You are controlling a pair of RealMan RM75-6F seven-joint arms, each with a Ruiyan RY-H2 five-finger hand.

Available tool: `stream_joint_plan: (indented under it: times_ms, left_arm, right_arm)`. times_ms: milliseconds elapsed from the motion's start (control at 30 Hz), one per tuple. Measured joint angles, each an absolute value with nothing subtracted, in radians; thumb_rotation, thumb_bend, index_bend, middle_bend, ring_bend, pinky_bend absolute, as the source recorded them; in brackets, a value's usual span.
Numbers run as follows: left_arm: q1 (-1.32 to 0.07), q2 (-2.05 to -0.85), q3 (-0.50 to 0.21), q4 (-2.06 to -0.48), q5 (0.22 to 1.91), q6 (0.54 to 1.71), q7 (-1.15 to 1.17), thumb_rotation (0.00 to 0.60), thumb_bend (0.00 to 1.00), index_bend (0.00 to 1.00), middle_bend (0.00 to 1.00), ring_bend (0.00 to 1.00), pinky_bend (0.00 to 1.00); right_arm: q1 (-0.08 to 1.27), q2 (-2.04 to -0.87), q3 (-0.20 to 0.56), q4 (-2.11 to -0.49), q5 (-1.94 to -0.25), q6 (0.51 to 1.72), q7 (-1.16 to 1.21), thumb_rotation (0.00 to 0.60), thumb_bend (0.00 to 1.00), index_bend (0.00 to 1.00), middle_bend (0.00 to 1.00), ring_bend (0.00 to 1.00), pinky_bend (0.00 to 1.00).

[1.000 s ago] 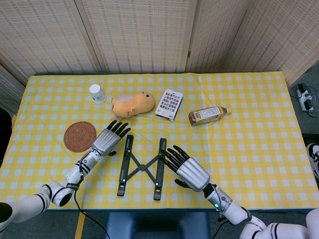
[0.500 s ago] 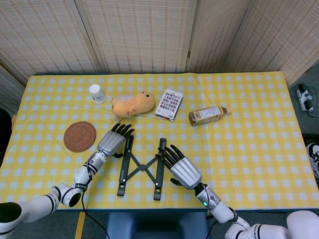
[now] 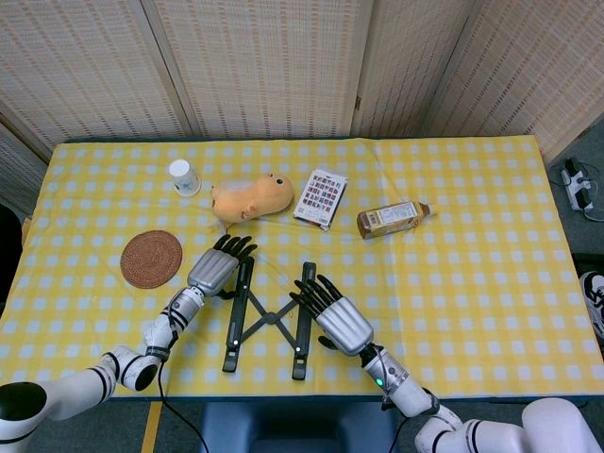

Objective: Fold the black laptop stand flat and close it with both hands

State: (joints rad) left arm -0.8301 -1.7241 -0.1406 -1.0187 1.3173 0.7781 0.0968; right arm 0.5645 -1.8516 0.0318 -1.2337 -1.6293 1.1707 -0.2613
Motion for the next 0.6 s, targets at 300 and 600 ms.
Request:
stream_joint_plan:
  times_ms: [300,600]
  left_arm:
    - [-0.828,-1.720,-0.141,-1.032,1.298,0.768,0.077,0.600,0.21,0.05,0.02,0.00,0.00]
    - [-0.823,-1.713,-0.139,-1.041,1.286,0.763,0.060,0.600,0.21,0.05,0.02,0.00,0.00]
  right_arm:
    - [0.584,-1.930,0.038,-1.128,-1.643,1.180,-0.239,0.600,0.20,0.00,0.00,0.00,0.00]
    - [0.588,-1.968,0.029,-1.059,-1.650,1.190,-0.215,0.600,0.21,0.00,0.00,0.00,0.00]
